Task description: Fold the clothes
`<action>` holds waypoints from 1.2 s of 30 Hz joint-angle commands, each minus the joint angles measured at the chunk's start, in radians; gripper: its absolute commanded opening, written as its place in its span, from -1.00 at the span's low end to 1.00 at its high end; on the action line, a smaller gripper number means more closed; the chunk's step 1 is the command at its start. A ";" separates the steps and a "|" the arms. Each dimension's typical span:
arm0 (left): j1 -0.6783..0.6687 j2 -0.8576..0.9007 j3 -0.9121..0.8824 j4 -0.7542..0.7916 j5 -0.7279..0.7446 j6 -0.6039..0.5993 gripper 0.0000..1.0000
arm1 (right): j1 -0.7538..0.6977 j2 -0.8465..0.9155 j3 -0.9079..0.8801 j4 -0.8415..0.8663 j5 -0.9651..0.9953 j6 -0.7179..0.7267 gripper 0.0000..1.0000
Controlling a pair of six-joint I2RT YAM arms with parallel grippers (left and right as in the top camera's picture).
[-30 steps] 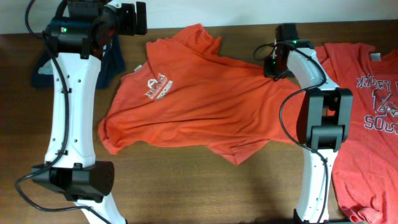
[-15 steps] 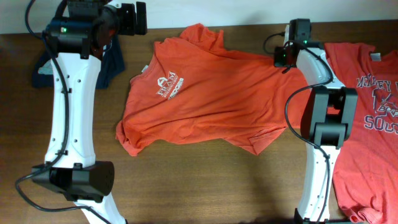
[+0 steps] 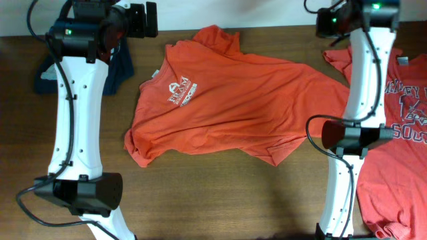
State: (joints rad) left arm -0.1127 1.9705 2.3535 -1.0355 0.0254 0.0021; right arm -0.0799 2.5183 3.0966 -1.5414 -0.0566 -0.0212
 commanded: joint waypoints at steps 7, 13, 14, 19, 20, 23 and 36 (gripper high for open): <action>0.004 0.000 -0.002 0.001 0.001 -0.010 0.98 | 0.001 -0.099 0.043 -0.158 -0.042 0.137 -0.92; 0.004 0.000 -0.002 0.001 0.001 -0.010 0.98 | 0.037 -0.219 -0.022 -0.158 -0.145 0.204 -0.92; 0.004 0.000 -0.002 0.001 0.001 -0.010 0.98 | 0.051 -0.255 -0.058 -0.158 -0.142 0.219 -0.92; 0.004 0.000 -0.002 0.001 0.001 -0.010 0.98 | 0.119 -0.514 -0.477 -0.158 -0.049 0.255 -0.92; 0.004 0.000 -0.002 0.001 0.001 -0.010 0.98 | 0.127 -0.562 -0.576 -0.158 -0.012 0.275 -0.92; 0.004 0.000 -0.002 0.001 0.001 -0.010 0.99 | 0.134 -0.677 -0.865 -0.157 0.027 0.318 -0.92; 0.004 0.000 -0.002 0.001 0.001 -0.010 0.98 | 0.217 -0.716 -1.635 0.201 -0.014 0.399 -0.85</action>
State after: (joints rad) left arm -0.1127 1.9709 2.3531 -1.0367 0.0257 0.0021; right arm 0.1089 1.8114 1.5620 -1.4105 -0.0692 0.3157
